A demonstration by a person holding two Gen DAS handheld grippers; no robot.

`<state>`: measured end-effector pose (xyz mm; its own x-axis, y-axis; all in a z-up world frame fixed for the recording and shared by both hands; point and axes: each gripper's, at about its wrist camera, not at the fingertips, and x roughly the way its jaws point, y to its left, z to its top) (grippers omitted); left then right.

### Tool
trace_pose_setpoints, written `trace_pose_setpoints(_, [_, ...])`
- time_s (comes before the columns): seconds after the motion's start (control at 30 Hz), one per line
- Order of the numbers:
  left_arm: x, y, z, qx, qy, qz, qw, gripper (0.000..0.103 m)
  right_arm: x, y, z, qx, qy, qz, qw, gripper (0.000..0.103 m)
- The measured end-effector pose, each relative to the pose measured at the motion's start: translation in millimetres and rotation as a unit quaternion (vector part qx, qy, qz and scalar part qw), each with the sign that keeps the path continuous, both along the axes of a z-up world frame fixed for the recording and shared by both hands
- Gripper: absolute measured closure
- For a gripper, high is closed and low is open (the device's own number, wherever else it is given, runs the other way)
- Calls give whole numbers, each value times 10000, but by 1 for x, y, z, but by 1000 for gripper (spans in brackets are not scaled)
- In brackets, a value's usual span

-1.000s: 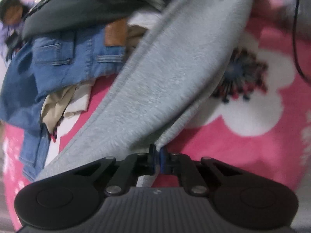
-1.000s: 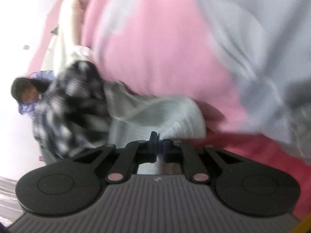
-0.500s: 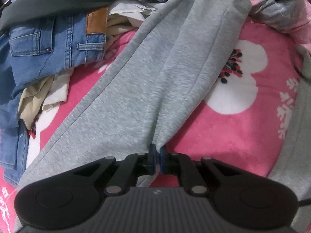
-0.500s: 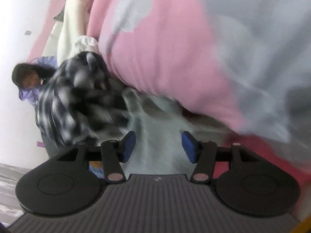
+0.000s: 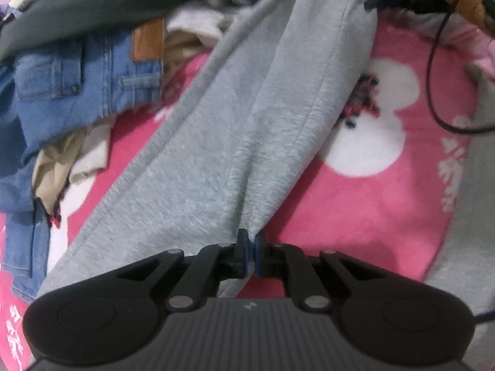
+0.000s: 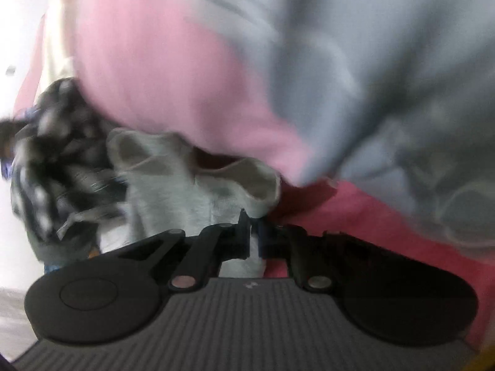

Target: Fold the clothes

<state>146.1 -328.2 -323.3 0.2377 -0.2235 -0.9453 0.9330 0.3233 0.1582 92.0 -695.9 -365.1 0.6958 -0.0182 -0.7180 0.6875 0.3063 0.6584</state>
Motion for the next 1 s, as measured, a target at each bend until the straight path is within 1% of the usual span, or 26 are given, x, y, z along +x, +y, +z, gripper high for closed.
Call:
trace_pose_setpoints(0.03, [-2,0,0,22,25,-62,10000,99,-2,2,16,-126,-23,90,9999,100])
trace_pose_setpoints(0.1, [-6,1,-1,67,74,-187,9998,99,-16,9,59,-400,-9,316,9987,100])
trace_pose_setpoints(0.2, [-12,2,-2,135,148,-374,9991,99,-34,15,50,-484,775,492,9946,101])
trace_pose_setpoints(0.3, [-18,2,-3,202,222,-561,9980,98,-52,21,41,-552,1545,653,9843,100])
trace_pose_setpoints(0.4, [-24,3,-3,264,290,-747,9964,96,-74,23,2,-47,1888,226,9818,100])
trace_pose_setpoints(0.47, [-26,7,-5,238,276,-758,9965,94,-82,29,12,-273,1613,136,9864,99])
trace_pose_setpoints(0.53, [-25,11,-8,254,328,-683,9968,92,-79,31,12,-530,1685,416,9834,95])
trace_pose_setpoints(0.57, [-25,12,-10,287,331,-653,9969,90,-77,32,12,-658,1720,556,9813,93])
trace_pose_setpoints(0.63, [-25,13,-12,337,330,-609,9970,88,-74,34,12,-913,1788,835,9761,94])
trace_pose_setpoints(0.7, [-26,13,-13,365,307,-590,9971,83,-71,36,12,-1167,1854,1113,9693,94])
trace_pose_setpoints(0.77, [-25,13,-12,354,256,-545,9976,80,-67,38,12,-1420,1917,1388,9612,92])
trace_pose_setpoints(0.8, [-25,13,-12,348,231,-522,9978,79,-66,39,12,-1545,1947,1526,9565,86])
trace_pose_setpoints(0.83, [-25,14,-12,341,205,-500,9980,79,-64,40,12,-1670,1977,1662,9515,75])
trace_pose_setpoints(0.9, [-29,12,-4,249,108,-480,9985,79,-61,41,13,-1918,2034,1934,9405,65])
trace_pose_setpoints(0.93, [-32,11,1,179,46,-484,9987,79,-59,42,13,-2041,2061,2068,9344,62])
trace_pose_setpoints(1.0, [-36,6,11,-19,-13,-483,9988,79,-56,44,13,-2284,2114,2335,9212,61])
